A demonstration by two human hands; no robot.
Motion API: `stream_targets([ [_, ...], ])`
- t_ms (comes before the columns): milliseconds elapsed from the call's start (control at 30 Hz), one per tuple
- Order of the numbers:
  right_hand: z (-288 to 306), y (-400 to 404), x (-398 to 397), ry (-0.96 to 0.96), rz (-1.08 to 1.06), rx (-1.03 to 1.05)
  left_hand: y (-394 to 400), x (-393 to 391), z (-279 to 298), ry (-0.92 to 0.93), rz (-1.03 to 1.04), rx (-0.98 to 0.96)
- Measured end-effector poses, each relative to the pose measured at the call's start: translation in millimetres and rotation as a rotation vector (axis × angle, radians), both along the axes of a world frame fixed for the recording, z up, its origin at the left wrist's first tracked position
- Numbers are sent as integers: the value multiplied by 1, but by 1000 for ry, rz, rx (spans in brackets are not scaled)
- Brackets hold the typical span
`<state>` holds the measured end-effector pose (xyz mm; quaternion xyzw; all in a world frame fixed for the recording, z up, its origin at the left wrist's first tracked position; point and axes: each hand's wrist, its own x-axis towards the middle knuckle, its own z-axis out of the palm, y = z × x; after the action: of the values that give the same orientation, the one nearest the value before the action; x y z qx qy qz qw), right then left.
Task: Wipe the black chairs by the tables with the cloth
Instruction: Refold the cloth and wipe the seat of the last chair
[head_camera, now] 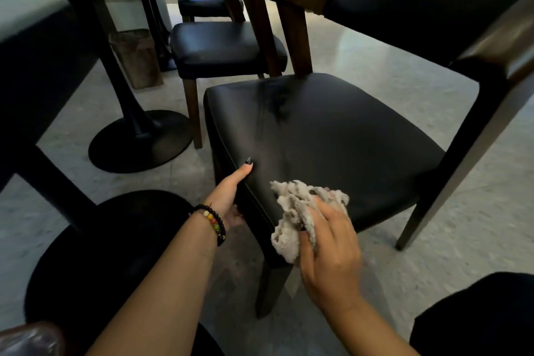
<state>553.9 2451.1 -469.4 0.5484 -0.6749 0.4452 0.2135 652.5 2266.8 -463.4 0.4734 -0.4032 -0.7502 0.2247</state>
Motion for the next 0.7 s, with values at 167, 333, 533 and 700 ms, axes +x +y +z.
stream_targets([
  [167, 20, -8, 11, 182, 198, 127, -4, 0, 0, 104, -63, 81],
  [333, 37, -19, 33, 722, 141, 480, -5, 6, 1, 93, -128, 100],
  [533, 67, -9, -39, 304, 277, 689, -7, 4, -3, 45, -93, 31],
  [700, 83, -34, -140, -295, -330, 601, 2, -2, -8, 85, 27, 5],
])
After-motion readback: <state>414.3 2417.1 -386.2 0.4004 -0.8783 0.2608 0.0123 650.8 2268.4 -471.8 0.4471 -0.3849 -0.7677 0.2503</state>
